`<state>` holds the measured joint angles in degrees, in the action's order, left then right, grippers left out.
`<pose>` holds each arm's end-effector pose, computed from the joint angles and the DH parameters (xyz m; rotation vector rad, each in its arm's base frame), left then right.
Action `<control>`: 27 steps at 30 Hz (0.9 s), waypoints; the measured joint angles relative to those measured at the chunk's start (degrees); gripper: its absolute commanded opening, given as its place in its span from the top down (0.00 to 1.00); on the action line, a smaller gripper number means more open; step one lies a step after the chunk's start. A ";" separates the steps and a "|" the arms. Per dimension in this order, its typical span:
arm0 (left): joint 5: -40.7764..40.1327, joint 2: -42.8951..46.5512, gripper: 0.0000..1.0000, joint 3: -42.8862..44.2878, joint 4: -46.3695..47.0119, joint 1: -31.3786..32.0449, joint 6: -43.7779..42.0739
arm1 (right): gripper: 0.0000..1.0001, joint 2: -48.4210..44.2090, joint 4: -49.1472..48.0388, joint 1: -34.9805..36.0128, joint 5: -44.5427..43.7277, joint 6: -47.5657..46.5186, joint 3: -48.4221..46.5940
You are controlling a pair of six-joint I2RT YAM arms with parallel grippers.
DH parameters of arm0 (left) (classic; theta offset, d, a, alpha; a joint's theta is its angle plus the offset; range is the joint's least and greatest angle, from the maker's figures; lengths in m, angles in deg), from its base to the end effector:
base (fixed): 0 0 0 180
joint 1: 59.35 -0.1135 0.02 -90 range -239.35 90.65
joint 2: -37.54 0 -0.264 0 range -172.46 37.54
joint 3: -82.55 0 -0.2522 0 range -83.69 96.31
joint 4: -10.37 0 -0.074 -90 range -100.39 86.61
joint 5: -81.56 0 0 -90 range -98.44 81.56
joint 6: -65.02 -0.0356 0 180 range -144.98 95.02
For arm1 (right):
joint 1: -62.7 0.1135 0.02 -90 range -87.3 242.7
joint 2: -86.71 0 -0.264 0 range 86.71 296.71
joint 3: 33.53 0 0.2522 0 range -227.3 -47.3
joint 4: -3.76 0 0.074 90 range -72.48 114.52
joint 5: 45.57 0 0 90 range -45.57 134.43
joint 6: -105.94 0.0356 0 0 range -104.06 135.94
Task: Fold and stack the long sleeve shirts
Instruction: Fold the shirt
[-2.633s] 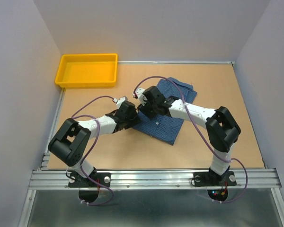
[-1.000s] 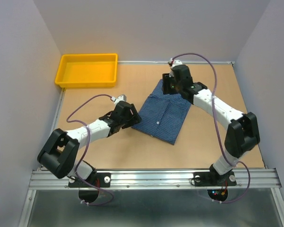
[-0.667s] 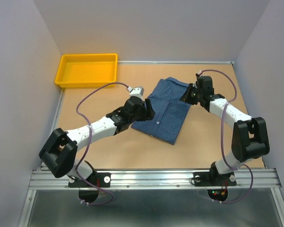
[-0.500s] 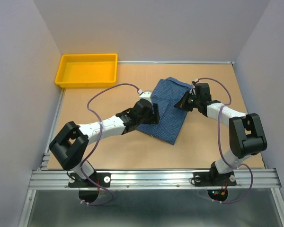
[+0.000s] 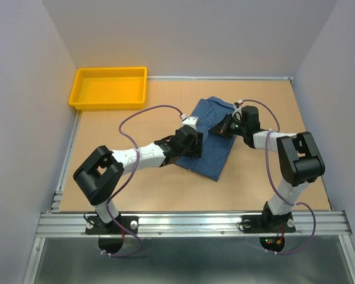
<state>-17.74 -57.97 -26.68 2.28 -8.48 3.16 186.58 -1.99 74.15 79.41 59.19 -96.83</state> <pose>0.2355 -0.2804 0.2116 0.3380 2.1766 -0.6247 0.3453 0.0908 0.1705 0.2245 2.2272 1.1916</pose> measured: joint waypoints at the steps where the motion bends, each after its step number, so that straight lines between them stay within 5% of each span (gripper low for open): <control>1: 0.00 -0.04 0.28 0.17 0.00 0.04 -0.07 | 0.99 0.59 -0.55 0.00 0.24 0.13 0.00; 21: -0.11 -3.34 0.28 0.76 0.04 1.20 0.24 | 0.98 6.03 -4.26 -1.22 -2.27 -0.07 0.50; 27: -0.24 -2.99 0.28 0.63 0.00 1.20 1.46 | 0.85 5.64 -2.89 -3.28 -3.54 -1.46 2.69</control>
<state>-17.98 -60.96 -26.04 2.28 -7.28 4.62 192.22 -4.87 70.87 75.87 57.72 -94.15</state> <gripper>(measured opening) 0.721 0.088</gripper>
